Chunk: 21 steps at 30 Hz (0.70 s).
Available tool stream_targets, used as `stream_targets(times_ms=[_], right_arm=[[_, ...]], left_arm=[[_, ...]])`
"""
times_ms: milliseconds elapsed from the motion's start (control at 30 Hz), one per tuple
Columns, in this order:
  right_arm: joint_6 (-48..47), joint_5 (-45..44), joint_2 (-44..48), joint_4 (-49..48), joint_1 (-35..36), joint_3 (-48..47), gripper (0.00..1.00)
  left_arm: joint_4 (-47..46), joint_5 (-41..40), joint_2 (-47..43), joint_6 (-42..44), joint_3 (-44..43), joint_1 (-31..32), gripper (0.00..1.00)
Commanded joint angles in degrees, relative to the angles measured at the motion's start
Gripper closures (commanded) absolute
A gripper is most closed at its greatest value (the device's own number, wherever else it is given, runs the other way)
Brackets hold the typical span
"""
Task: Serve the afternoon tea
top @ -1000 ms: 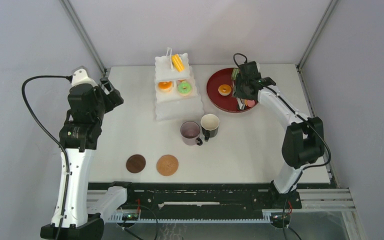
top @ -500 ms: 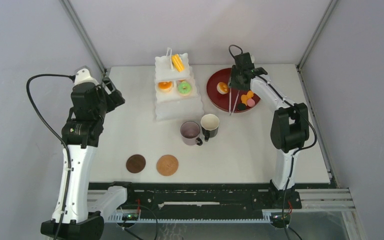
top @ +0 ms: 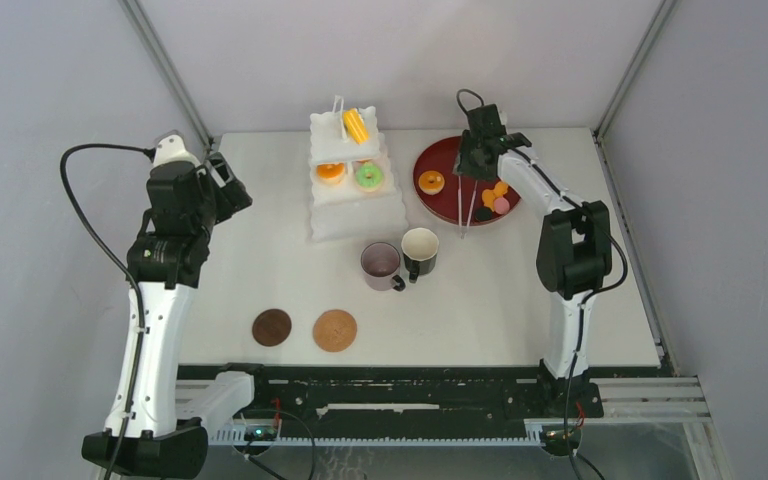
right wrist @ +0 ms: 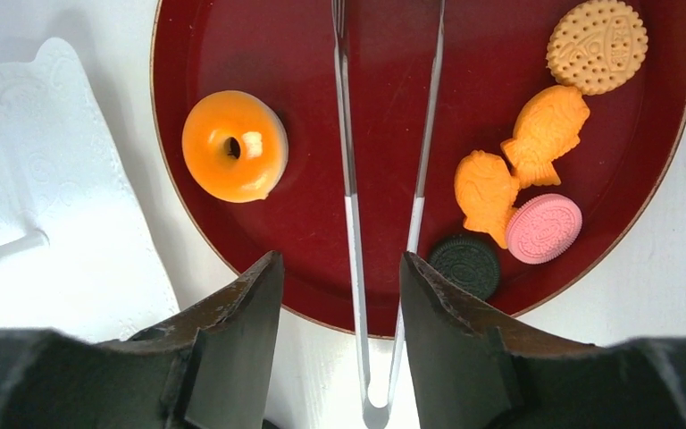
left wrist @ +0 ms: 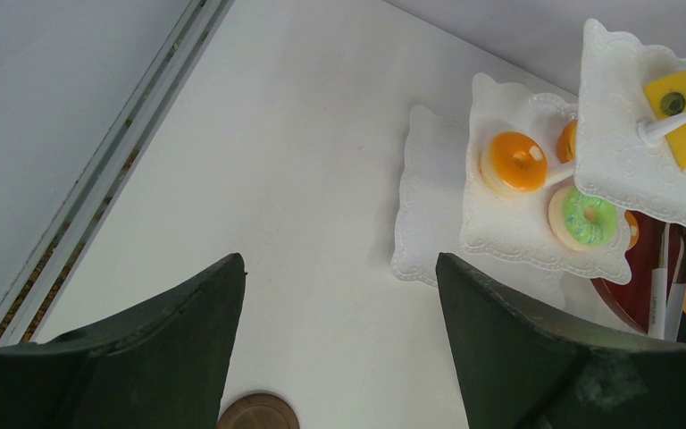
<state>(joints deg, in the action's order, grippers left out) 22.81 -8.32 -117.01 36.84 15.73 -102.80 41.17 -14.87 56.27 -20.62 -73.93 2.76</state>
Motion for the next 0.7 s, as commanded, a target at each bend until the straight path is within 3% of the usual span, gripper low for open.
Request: stream_targets(times_ms=[0, 300, 667], right_arm=[[-0.9, -0.3, 3.0, -1.3, 0.3, 2.4, 0.40], [-1.6, -0.8, 4.8, -3.5, 2.3, 11.6, 0.32], [-2.7, -4.1, -1.5, -3.8, 3.1, 6.0, 0.36]], left_arm=[[-2.9, -0.2, 0.1, 0.4, 0.2, 0.2, 0.17], [-3.4, 1.0, 0.5, 0.1, 0.7, 0.2, 0.18], [-3.3, 0.9, 0.7, 0.1, 0.9, 0.2, 0.18]])
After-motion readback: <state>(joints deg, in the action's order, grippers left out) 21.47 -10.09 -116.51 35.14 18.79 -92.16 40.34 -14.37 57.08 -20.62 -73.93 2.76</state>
